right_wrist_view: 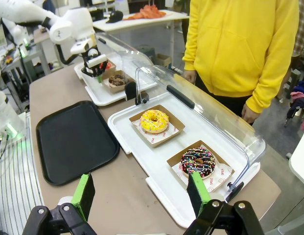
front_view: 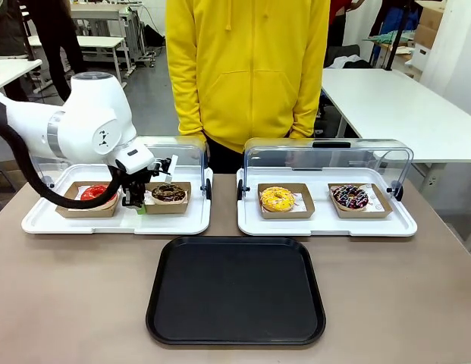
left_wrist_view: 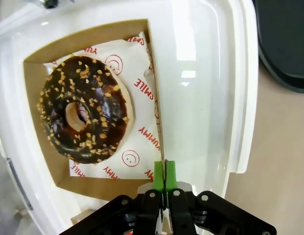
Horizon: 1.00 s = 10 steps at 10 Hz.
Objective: Move the second donut from the left to the tray.
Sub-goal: Pick up the Paper togo box containing the Donut indicated by the person and place it on the Handle tray.
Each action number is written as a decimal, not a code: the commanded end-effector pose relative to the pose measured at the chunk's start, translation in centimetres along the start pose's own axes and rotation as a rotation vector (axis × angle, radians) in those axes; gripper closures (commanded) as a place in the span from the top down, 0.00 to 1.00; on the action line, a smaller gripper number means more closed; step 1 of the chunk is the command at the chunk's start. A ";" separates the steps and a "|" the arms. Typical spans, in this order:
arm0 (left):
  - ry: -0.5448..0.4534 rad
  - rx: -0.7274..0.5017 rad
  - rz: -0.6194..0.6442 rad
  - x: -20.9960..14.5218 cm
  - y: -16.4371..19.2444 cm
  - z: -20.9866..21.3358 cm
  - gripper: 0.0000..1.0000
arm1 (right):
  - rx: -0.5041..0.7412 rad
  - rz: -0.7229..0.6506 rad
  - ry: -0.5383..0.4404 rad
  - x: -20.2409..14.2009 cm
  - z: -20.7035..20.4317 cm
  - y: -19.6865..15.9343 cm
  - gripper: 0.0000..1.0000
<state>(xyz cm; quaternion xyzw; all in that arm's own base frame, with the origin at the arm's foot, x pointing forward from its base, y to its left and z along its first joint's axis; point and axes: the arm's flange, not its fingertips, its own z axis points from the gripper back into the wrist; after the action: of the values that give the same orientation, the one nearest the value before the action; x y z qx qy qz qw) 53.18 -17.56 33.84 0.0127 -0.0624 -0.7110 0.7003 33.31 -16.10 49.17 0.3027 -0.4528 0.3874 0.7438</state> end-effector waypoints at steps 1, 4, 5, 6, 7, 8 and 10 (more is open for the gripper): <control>-0.029 0.072 0.003 -0.9 -4.0 2.0 0.01 | -0.003 0.027 -0.035 0.3 -0.1 -0.4 1.00; -0.011 0.148 0.026 -0.1 -10.0 4.9 0.01 | -0.003 0.027 -0.035 0.3 -0.1 -0.4 1.00; -0.022 0.163 0.029 0.7 -12.0 5.5 0.01 | -0.003 0.027 -0.035 0.3 -0.1 -0.4 1.00; -0.034 0.175 0.040 1.4 -13.7 6.2 0.01 | -0.003 0.027 -0.035 0.3 -0.1 -0.4 1.00; -0.047 0.181 0.044 2.3 -15.4 6.7 0.01 | -0.003 0.027 -0.035 0.3 -0.1 -0.4 1.00; -0.058 0.183 0.052 3.2 -16.7 7.0 0.01 | -0.003 0.027 -0.035 0.3 -0.1 -0.4 1.00; -0.081 0.166 0.058 5.0 -18.3 6.5 0.01 | -0.003 0.027 -0.035 0.3 -0.1 -0.4 1.00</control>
<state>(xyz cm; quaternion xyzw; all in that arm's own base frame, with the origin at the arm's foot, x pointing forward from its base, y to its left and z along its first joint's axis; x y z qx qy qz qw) 35.37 -22.34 39.67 0.0523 -0.1418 -0.6903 0.7076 33.33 -16.07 49.18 0.3025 -0.4522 0.3879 0.7440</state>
